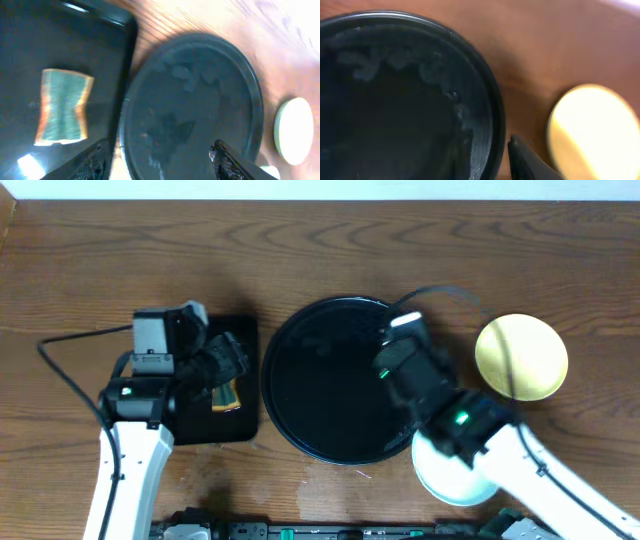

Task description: Clean dirty plates on tray and stack at the side

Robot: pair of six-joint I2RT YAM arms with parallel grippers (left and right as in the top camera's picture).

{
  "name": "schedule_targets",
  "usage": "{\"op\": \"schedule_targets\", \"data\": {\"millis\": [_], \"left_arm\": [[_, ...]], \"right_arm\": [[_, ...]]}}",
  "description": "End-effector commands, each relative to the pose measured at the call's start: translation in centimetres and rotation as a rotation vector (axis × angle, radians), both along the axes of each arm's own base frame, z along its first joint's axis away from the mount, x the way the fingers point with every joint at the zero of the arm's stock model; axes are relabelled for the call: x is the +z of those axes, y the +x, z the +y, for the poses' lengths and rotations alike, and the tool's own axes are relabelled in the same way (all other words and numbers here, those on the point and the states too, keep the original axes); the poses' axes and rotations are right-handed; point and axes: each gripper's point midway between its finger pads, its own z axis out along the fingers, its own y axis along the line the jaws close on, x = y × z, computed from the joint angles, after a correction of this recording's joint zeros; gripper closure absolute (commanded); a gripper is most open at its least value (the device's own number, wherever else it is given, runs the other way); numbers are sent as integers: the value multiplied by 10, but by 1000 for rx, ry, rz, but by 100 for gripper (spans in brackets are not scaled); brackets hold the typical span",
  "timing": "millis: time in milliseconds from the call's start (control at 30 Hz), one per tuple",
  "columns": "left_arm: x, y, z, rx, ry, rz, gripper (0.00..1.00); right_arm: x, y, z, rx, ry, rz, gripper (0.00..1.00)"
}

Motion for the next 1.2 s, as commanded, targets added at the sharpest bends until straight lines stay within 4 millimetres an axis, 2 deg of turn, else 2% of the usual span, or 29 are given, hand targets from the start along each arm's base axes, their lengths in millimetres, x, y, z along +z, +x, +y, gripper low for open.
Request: {"op": "schedule_targets", "data": {"millis": [0,100,167,267,367,433,500,533,567,600,633,700,833,867,900,1033,1167], "left_arm": [[-9,-2,-40,-205,8,-7,34],[-17,-2,-74,-340,25,-21,34],[-25,-5,-102,-443,36,-35,34],[-37,-8,-134,-547,60,-49,34],[-49,-8,-159,-607,72,-61,34],[-54,-9,-171,-639,68,-67,34],[-56,-15,-185,-690,61,-78,34],[-56,-18,-190,-709,59,-84,35],[-56,-21,-195,-722,58,-89,35],[-55,-24,-199,-735,56,-95,34],[-53,-29,-208,-761,50,-108,35],[-51,-33,-217,-785,44,-127,35],[-52,-37,-234,-822,33,-154,36],[-54,-37,-237,-827,32,-153,36],[-58,-38,-238,-831,34,-145,36],[-65,-41,-242,-827,7,-107,36],[-55,-44,-255,-842,-76,-119,37]], "right_arm": [[-14,-2,-5,-23,409,246,65],[-16,-5,-24,-22,564,347,65],[-27,-17,-50,-138,617,443,71],[-50,-43,-79,-291,588,577,74],[-69,-63,-95,-374,514,660,74],[-79,-77,-105,-456,467,706,69],[-93,-94,-128,-609,363,725,56],[-97,-98,-138,-663,325,716,56],[-101,-97,-138,-659,326,710,58],[-105,-97,-129,-615,363,727,62],[-111,-100,-103,-511,474,772,77],[-124,-105,-101,-524,487,780,80],[-152,-108,-113,-642,472,733,77],[-155,-107,-113,-651,480,723,63],[-156,-102,-116,-654,475,697,57],[-144,-94,-120,-648,493,685,58],[-124,-90,-132,-656,483,689,58]]}}
